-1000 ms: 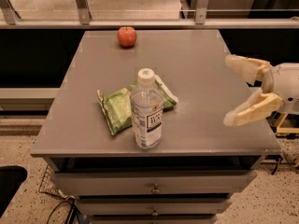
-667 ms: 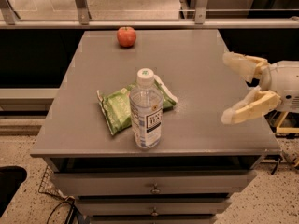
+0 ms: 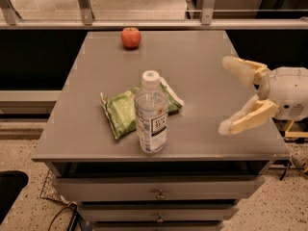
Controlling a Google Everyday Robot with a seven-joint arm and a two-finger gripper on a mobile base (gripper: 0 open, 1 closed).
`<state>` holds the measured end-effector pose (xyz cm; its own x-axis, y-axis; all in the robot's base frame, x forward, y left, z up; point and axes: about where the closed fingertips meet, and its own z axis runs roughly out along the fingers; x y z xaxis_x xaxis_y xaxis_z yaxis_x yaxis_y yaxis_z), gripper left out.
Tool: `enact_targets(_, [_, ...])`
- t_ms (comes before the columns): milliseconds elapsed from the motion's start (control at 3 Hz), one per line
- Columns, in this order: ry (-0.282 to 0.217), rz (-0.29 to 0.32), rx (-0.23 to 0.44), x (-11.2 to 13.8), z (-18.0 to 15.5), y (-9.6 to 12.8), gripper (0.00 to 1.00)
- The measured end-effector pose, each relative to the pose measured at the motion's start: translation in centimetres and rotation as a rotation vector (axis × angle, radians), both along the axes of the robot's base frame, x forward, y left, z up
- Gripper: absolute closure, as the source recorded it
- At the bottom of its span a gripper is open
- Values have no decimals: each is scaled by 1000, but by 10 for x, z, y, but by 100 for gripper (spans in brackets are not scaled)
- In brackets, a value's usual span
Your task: Pick blue plastic bottle
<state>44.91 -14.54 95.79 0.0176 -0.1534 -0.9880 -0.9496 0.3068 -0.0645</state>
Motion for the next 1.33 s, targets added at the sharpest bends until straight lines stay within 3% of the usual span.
enact_targets(333, [-27,50,-2,1,-21,25,0])
enact_targets(1333, [7,140,39,-3,-41,73,0])
